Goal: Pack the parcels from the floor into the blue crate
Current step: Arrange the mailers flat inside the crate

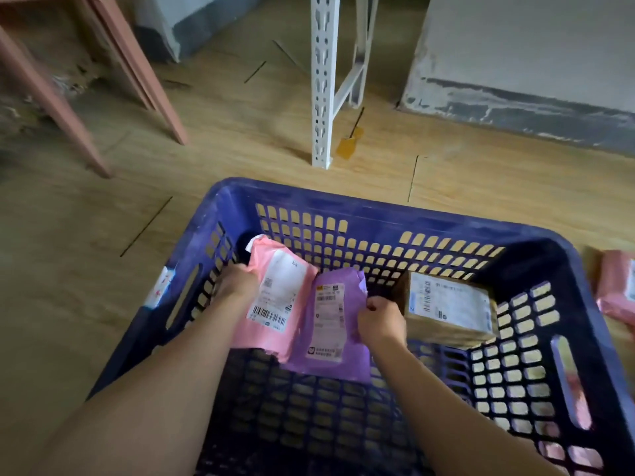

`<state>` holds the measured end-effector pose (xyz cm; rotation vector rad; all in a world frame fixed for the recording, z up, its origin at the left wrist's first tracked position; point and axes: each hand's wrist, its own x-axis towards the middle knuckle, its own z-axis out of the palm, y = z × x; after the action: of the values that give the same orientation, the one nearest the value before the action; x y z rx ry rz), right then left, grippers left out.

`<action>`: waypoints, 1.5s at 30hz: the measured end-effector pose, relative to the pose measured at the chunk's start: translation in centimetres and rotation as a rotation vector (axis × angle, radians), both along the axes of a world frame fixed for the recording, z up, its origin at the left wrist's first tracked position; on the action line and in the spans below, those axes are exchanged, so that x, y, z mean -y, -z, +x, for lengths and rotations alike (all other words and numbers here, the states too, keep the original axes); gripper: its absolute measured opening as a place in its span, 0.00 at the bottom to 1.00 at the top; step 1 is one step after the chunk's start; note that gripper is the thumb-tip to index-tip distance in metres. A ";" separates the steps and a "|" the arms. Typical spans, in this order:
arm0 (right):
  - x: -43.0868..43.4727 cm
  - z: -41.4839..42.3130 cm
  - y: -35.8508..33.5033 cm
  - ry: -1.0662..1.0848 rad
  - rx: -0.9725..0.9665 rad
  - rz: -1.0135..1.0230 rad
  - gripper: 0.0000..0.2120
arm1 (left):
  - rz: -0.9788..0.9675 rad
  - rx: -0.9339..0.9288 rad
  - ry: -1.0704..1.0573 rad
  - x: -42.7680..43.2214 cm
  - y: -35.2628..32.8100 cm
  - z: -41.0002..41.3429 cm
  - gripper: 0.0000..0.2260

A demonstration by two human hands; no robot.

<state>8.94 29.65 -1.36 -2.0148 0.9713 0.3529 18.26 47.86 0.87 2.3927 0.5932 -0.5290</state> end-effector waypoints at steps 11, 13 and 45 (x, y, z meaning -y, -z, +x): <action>0.2 -0.8 1.0 -0.265 -0.029 -0.329 0.34 | 0.528 0.435 0.854 0.4 3.3 -0.9 0.32; -0.3 -1.2 1.0 -0.462 0.001 -0.445 0.36 | 0.527 0.308 0.928 0.4 4.1 -1.0 0.28; -0.3 -1.2 6.3 -1.108 -0.235 -0.557 0.44 | 0.677 -0.182 1.183 1.2 5.4 -2.6 0.42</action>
<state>7.73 29.98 -7.63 -2.9413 -0.0635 0.9978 15.64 46.63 -4.54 3.1891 -0.8232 -1.1596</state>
